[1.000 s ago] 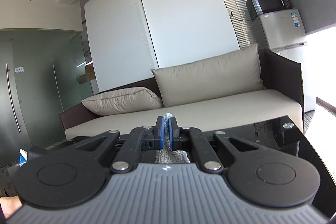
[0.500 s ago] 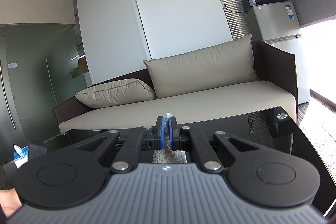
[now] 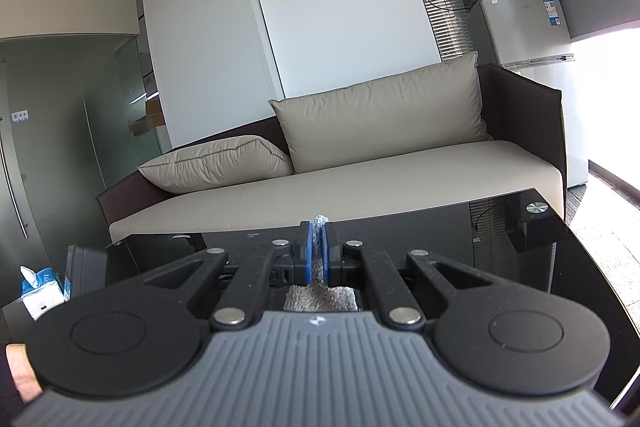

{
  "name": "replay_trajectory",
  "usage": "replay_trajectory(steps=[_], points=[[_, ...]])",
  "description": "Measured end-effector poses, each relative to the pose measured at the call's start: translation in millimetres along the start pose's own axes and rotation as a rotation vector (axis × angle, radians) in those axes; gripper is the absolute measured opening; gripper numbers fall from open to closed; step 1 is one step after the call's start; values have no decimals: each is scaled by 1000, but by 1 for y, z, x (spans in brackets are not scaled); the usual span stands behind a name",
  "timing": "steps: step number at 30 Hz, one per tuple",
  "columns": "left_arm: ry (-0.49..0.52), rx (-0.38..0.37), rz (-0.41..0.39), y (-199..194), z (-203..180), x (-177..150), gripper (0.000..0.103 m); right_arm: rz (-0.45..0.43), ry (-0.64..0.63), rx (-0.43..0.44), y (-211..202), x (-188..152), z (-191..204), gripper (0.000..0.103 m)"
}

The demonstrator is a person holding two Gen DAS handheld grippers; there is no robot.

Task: Fold towel
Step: 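Close the left gripper on the towel's hanging edge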

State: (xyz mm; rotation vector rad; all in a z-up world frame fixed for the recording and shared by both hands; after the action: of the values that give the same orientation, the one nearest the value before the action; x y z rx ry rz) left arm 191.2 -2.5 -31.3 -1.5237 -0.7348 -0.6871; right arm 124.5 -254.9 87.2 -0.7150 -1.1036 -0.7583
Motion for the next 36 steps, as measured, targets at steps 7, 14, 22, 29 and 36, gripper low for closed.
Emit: replay_trajectory(steps=[7, 14, 22, 29, 36], points=[[-10, -14, -4, 4, -2, 1, 74, 11, 0, 0, 1, -2, 1, 5], [7, -41, 13, 10, -9, -3, 56, 16, 1, 0, 4, -3, 0, 5], [-8, -59, 17, 14, -5, -6, 43, 19, -1, -1, 4, -4, 1, 5], [-7, -62, 12, 15, -5, -7, 41, 24, -3, -1, 4, -4, 3, 5], [-3, -72, 18, 15, -7, -8, 31, 27, -2, -4, 3, -4, 4, 5]])
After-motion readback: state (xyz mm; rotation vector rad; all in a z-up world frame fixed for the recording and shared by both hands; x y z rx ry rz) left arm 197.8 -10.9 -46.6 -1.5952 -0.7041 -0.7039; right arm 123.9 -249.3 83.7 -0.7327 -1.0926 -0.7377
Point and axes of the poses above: each gripper's, at about its wrist camera, not at the fingertips, and y roughly the way its jaws point, z to its left, x to its top, the point moved 3 cm from there along y, roughly the way its jaws point, and after that the axes turned 4 degrees about x, right-handed, at the moved point
